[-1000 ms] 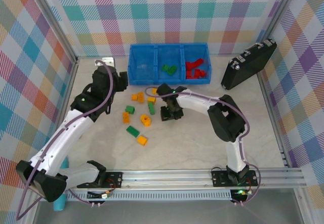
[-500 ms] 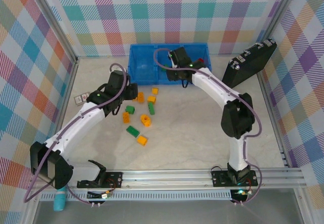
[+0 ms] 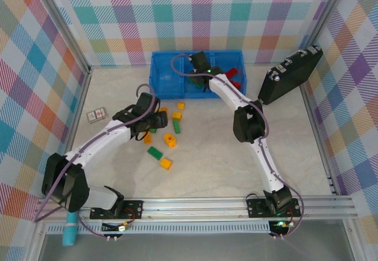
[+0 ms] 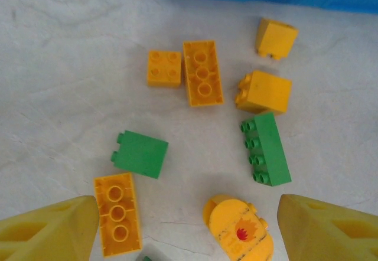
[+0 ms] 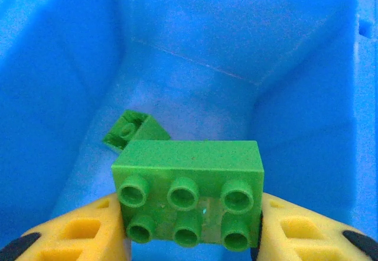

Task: Sort the legos into containers by color
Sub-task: Place the lego in the container, then pick up the lego from the center of the table.

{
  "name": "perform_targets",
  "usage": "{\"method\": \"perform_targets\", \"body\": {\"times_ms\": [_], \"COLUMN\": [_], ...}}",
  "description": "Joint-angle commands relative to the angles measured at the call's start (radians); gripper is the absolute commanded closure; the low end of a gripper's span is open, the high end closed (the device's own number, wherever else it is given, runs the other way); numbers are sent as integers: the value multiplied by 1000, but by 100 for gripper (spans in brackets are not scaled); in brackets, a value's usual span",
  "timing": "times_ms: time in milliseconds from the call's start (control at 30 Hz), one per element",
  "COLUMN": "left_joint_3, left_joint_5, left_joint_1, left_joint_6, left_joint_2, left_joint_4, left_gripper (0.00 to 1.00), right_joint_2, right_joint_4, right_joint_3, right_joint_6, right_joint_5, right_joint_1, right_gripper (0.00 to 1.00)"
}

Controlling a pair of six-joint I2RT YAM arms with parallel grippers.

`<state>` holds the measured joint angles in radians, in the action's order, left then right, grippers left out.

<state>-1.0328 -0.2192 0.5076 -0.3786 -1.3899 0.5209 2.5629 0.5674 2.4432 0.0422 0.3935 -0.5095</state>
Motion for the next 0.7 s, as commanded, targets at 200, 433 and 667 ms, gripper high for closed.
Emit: {"method": "perform_targets", "body": {"times_ms": [200, 433, 667], "left_joint_3": [-67, -124, -160], "left_joint_5": [63, 61, 52], "left_joint_1": [77, 113, 139], "left_joint_6": [-87, -111, -127], "left_joint_2": [-166, -297, -400], "left_joint_4": [-70, -115, -119], "left_gripper": [23, 25, 27], "right_joint_2": [-47, -143, -212], "right_joint_4": [-12, -75, -98], "right_joint_3": [-21, -127, -179], "right_joint_6": [-21, -12, -18], "right_joint_5": [-57, -148, -207], "right_joint_1": [6, 6, 5], "right_gripper": [46, 36, 30]}}
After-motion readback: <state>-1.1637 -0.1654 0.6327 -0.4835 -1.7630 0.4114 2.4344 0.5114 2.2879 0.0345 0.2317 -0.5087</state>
